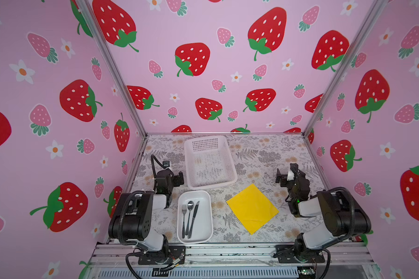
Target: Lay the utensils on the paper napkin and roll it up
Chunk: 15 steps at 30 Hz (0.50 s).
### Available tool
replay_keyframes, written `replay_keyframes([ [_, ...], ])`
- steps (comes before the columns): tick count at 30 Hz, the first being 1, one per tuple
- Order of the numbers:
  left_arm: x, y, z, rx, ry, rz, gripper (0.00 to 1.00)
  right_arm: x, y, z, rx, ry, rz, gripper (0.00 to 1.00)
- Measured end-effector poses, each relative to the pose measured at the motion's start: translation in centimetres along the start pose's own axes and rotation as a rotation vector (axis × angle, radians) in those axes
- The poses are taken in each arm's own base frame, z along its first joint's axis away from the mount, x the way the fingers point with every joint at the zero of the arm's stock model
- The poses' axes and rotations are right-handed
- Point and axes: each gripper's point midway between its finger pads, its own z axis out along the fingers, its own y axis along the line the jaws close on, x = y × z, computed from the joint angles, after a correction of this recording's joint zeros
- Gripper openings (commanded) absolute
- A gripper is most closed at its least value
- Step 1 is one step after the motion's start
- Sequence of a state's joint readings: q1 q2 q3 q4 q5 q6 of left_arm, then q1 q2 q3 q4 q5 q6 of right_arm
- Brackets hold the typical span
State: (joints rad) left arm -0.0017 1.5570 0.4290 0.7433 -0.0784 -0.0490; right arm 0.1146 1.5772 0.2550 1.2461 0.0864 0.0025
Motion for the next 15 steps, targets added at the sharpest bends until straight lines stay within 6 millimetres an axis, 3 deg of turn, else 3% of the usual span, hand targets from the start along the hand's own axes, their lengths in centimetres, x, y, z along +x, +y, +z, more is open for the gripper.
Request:
replay_keyframes([
  [15,0.0,0.07,0.0,-0.002,0.0,-0.001,0.99,0.14,-0.05,0.02,-0.005,0.005,0.001,1.0],
])
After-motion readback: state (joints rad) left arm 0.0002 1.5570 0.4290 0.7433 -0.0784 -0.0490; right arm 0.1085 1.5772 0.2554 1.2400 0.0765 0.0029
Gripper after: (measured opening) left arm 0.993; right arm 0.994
